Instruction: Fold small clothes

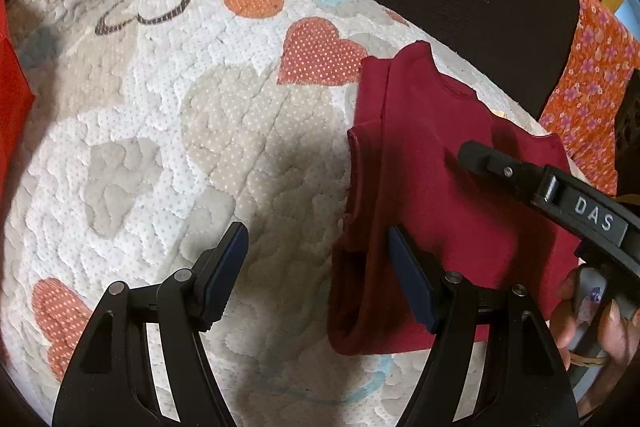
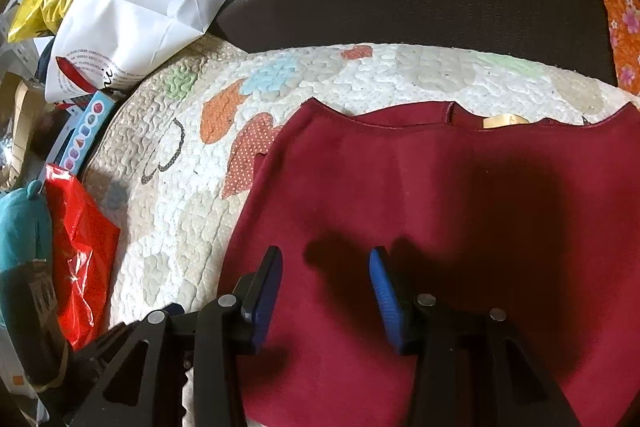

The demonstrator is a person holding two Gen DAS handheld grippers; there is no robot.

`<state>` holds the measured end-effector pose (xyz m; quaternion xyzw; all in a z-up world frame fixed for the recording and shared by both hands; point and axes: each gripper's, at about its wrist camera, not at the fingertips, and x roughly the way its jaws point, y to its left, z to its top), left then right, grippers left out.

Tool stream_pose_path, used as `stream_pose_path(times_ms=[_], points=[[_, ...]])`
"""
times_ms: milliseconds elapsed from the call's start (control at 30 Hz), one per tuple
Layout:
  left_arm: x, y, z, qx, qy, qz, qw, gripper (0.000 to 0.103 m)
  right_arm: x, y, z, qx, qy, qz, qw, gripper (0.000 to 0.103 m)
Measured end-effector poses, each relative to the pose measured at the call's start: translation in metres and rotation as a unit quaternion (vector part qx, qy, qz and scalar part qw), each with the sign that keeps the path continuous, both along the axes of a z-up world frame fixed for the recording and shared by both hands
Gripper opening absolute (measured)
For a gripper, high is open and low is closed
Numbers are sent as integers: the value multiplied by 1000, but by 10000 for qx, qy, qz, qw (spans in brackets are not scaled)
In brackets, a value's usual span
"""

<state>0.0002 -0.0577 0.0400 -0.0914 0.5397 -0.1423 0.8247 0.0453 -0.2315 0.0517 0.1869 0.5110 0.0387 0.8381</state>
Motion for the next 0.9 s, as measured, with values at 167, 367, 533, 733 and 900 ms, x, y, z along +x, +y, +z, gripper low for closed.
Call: stream_pose_path(times_ms=[167, 367, 533, 733, 900], points=[[0, -2, -10, -232, 336, -176, 9990, 72, 7, 8, 6, 24, -169, 48, 9998, 49], [0, -3, -12, -188, 302, -191, 9992, 76, 18, 15, 2, 92, -72, 41, 9999, 55], [0, 2, -14, -209, 323, -175, 9991, 77, 44, 35, 1, -108, 105, 369, 9992, 64], [1, 8, -18, -260, 364, -227, 9987, 79, 81, 58, -20, -649, 596, 723, 9935, 64], [7, 5, -16, -247, 305, -219, 9990, 79, 81, 69, -23, -1185, 196, 966, 9880, 28]])
